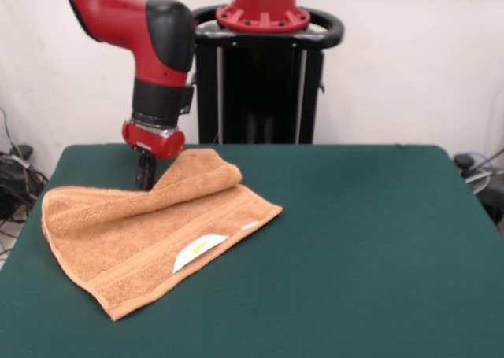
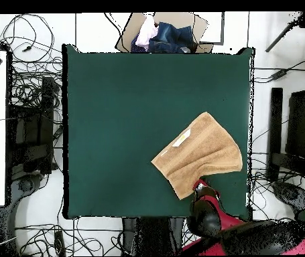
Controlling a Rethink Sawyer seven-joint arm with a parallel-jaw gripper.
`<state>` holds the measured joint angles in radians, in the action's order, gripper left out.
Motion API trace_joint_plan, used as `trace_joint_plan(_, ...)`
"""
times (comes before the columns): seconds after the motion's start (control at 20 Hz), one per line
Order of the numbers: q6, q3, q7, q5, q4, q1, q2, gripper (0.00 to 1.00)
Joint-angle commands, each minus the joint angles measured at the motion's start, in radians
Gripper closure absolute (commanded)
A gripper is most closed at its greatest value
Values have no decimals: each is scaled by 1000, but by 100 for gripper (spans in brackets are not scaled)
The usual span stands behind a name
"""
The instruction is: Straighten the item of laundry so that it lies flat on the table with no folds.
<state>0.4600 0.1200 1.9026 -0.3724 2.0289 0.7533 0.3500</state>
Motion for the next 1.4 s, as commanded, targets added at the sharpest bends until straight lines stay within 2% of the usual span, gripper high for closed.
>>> trace_joint_plan(0.05, -94, -100, 155, 11, -30, -5, -73, 100)
trace_joint_plan(0.7, -252, -160, 147, 38, 4, -1, 107, 100)
trace_joint_plan(1.1, -400, -178, 145, 66, 43, -5, 248, 100)
trace_joint_plan(1.4, -454, -188, 152, 94, 20, -14, 273, 100)
